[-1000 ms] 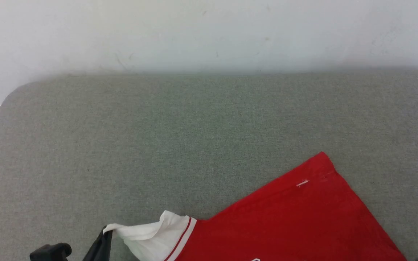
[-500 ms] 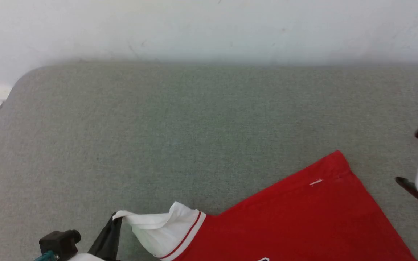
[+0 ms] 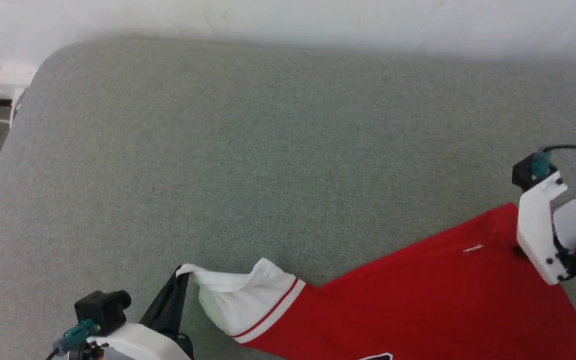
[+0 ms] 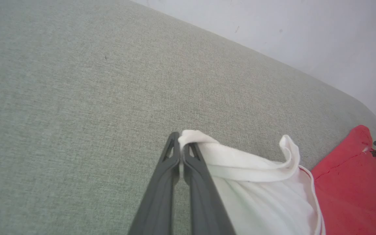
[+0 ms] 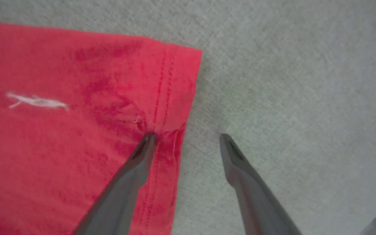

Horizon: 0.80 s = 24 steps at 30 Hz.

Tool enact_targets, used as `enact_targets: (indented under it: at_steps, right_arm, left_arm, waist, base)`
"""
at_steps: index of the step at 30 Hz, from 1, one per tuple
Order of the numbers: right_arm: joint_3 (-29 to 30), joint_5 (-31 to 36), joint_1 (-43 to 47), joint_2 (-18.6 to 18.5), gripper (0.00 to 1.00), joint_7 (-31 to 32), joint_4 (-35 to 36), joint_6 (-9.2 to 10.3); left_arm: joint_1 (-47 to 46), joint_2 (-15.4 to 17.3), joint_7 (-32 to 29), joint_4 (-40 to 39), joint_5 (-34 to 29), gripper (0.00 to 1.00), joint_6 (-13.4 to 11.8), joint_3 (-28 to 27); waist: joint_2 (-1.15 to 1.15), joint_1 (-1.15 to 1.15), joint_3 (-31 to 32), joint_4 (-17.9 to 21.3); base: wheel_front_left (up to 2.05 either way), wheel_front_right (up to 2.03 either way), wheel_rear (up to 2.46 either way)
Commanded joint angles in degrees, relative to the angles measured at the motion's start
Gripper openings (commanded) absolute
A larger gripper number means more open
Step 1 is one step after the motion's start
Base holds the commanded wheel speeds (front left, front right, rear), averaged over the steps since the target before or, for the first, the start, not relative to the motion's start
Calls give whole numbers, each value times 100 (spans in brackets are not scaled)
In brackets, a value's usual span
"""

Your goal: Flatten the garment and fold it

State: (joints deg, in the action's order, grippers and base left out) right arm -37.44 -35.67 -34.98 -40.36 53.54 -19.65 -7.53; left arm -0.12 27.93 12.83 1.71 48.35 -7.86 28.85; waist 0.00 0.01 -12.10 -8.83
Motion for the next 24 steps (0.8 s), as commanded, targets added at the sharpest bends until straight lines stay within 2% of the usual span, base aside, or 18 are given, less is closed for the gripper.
enact_targets:
  at_steps: [1,6,7,8,14,18,24]
  right_arm:
    - [-167,5,-20,70,100,-71,-177,4]
    - [-740,-216,43,103,100,-301,-572,4]
    - [-800,-275,31,107,18,-376,-615,4]
    - [-829,-361,22,117,0,-447,-653,4]
    - [-930,-607,-155,-34,0,-1283,-603,4]
    - [-715,-815,-163,-98,0,-2260,-408,4]
    - [-275,-743,18,-92,0,-3523,-82,4]
  left_arm:
    - [-106,-40,52,55,-63,0,47,6]
    - [-181,-91,84,182,-76,0,101,-1]
    - [-186,-97,90,203,-77,0,108,-5]
    - [-187,-102,95,222,-77,0,115,-9]
    - [-105,-97,116,345,-54,0,114,-37]
    - [40,-44,128,399,-57,0,56,-71]
    - [114,187,151,244,-233,0,-112,-204]
  waist:
    - [0,-1,-173,-153]
    - [0,-1,-216,-148]
    - [0,-1,-213,-133]
    - [0,-1,-207,-116]
    - [0,-1,38,26]
    - [0,-1,417,169]
    - [0,-1,1012,404]
  base:
    - [0,0,0]
    - [0,0,0]
    - [0,0,0]
    - [0,0,0]
    - [0,0,0]
    - [0,0,0]
    - [0,0,0]
